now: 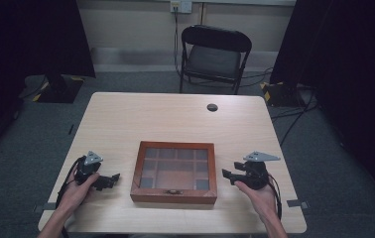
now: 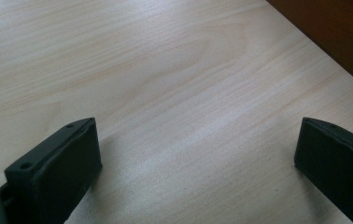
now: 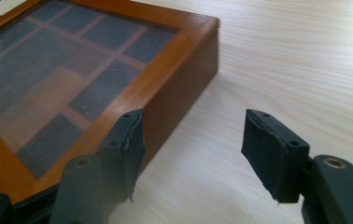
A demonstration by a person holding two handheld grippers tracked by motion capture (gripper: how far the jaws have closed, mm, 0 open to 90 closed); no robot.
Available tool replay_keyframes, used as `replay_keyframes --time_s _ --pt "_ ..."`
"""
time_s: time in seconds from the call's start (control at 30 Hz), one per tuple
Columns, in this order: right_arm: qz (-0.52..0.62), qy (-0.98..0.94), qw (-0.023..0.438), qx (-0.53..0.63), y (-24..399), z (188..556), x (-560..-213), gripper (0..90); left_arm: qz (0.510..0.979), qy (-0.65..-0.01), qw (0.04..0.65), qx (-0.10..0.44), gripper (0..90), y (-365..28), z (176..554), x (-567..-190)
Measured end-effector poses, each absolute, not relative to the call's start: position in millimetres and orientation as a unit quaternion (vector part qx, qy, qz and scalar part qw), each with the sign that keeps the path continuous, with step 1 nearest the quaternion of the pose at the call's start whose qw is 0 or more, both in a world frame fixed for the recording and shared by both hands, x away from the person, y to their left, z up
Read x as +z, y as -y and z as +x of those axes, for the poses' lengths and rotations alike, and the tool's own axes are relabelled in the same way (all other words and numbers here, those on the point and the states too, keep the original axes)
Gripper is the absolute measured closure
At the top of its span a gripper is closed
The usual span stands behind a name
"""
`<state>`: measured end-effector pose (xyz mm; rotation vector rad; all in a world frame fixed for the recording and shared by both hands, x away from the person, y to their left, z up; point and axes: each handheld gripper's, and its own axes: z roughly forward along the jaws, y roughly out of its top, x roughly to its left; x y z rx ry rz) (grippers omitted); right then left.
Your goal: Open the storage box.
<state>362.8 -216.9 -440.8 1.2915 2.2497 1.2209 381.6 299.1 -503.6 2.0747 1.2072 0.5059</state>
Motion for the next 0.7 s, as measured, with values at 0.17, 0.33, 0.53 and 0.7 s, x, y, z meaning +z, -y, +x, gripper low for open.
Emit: replay_keyframes --time_s 0.17,0.33,0.53,0.7 --pt "0.42 -0.788 0.122 0.433 204 360 -432 42.5 0.796 -0.463 0.337 0.194 0.0 -299 382 -503" --pt "0.395 -0.795 0.114 0.446 192 356 -423 43.5 0.796 -0.463 0.337 0.194 0.0 -299 382 -503" --pt "0.372 -0.807 0.096 0.448 180 354 -417 46.9 0.796 -0.463 0.337 0.194 0.0 -299 382 -503" --pt "0.347 -0.817 0.089 0.453 163 357 -407 47.5 0.796 -0.463 0.338 0.194 0.0 -299 382 -504"
